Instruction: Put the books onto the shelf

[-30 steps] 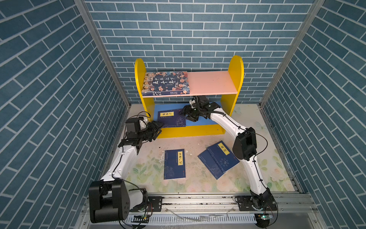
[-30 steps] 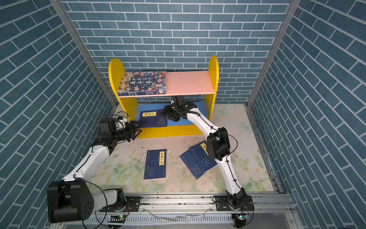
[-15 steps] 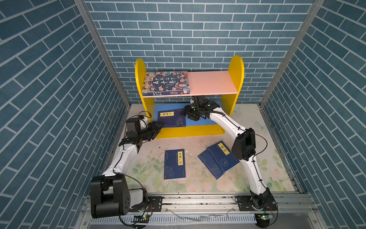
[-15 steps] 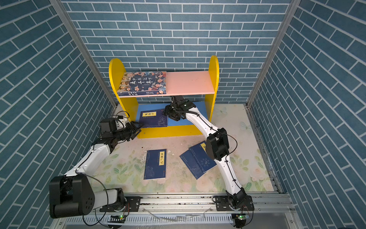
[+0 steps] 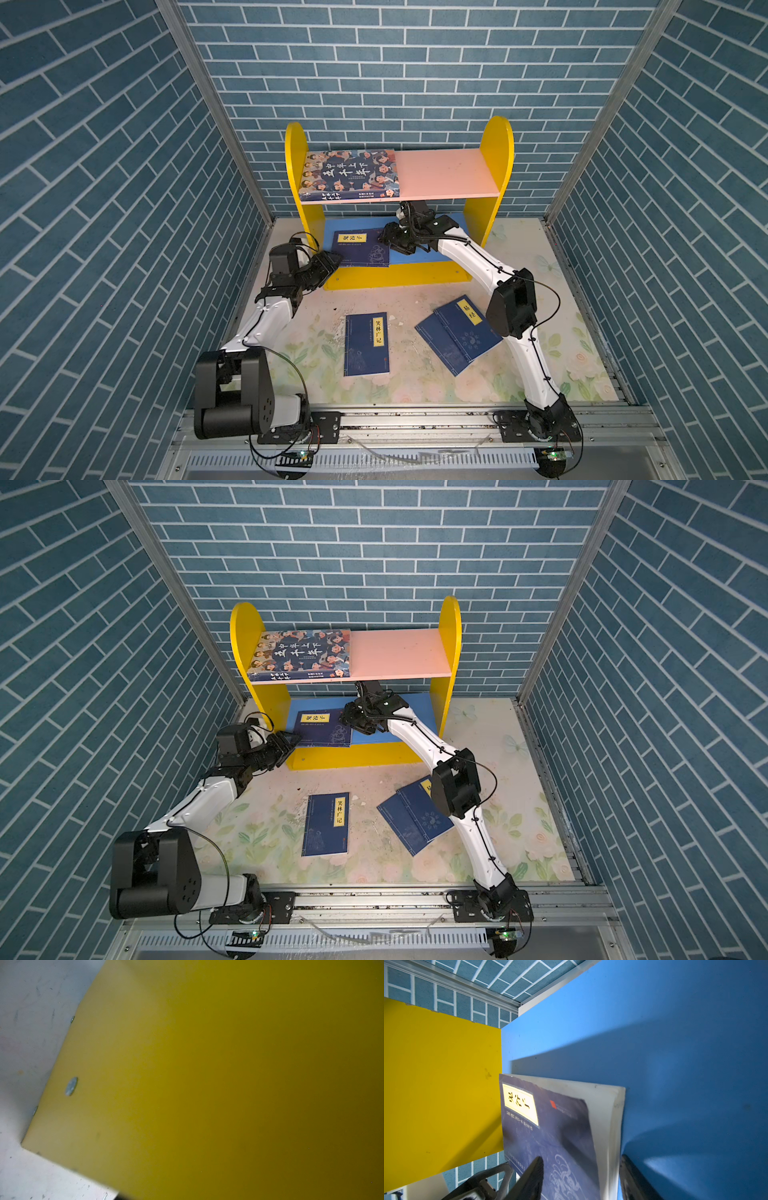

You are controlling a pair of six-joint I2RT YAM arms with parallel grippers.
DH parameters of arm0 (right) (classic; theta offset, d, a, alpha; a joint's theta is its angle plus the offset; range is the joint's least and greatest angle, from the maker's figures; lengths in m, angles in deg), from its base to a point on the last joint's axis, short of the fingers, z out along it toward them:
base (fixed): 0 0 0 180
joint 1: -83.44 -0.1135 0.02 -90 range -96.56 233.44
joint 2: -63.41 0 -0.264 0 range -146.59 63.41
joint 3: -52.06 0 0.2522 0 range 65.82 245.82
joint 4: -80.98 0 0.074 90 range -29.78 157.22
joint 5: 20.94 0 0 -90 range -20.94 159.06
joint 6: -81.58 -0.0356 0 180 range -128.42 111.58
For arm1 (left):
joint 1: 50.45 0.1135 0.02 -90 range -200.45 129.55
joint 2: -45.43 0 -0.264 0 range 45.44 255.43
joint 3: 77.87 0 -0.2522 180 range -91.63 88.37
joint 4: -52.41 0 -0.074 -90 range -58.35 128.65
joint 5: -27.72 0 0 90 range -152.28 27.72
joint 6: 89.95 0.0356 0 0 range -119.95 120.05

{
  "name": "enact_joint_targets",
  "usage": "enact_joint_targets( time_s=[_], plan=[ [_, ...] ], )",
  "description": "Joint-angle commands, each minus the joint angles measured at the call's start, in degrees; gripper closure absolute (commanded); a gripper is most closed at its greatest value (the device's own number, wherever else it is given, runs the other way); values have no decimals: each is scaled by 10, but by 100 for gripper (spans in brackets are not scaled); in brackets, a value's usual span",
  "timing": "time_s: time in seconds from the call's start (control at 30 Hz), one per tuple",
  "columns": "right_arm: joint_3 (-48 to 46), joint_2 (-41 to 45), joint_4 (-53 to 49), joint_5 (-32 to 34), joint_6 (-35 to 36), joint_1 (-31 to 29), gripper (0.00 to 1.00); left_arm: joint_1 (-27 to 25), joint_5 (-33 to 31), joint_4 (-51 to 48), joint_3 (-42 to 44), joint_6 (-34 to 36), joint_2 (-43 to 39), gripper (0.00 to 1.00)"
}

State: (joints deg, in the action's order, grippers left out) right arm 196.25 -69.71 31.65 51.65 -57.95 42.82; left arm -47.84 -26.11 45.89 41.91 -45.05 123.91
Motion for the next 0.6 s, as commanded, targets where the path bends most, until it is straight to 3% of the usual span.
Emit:
enact_joint_targets(
  time_s=[0.0,0.37,0.57],
  plan=[
    [-10,14,1,-2,-9,-8,41,-41,68,23,-11,49,8,37],
    [38,-19,0,-11,-22,-8,43,-40,126,-69,-22,33,-51,37],
    [38,-18,19,-3,-41,-8,43,-39,138,-95,-30,-11,-63,37]
  ],
)
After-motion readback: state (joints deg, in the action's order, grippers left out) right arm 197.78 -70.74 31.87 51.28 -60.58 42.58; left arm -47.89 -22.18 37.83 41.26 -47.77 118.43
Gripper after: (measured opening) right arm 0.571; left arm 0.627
